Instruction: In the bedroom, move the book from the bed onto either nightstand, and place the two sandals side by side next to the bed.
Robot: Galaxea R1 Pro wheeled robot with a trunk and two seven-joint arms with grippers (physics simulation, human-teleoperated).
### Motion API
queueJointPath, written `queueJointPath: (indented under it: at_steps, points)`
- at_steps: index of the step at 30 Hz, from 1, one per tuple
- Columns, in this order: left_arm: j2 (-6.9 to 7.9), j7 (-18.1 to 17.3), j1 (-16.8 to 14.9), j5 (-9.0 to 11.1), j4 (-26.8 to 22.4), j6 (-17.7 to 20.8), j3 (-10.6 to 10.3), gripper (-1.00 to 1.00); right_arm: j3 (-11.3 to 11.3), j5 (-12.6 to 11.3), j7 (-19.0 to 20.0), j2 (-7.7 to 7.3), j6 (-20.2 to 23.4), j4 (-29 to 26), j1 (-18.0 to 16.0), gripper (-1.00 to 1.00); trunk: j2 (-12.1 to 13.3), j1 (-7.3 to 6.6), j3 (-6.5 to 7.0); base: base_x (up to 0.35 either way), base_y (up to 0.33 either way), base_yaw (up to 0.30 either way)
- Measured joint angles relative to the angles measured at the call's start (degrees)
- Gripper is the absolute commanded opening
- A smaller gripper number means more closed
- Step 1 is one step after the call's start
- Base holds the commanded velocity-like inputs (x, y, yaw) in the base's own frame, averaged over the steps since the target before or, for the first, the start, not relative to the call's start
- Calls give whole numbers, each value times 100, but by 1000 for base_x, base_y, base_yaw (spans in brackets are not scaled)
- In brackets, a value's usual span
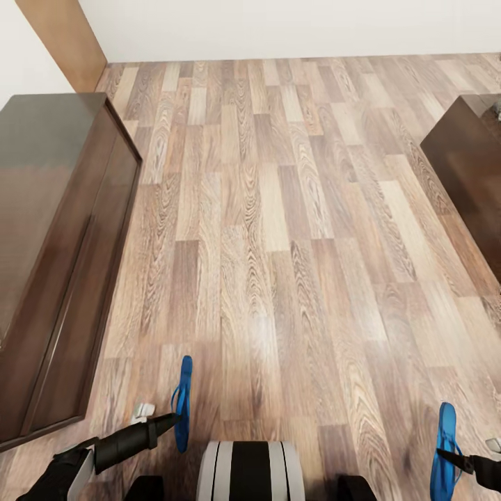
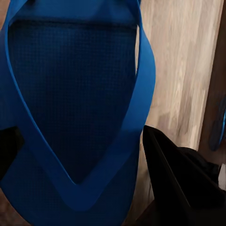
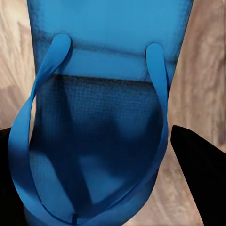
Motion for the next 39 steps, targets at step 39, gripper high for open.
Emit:
queueJointPath:
  at_steps: [39]
  points:
    - [278,-25,3,37,211,-159,3,-100,-5,8,6,11,-114,119,0,-100,52,-101,865,0,0,0]
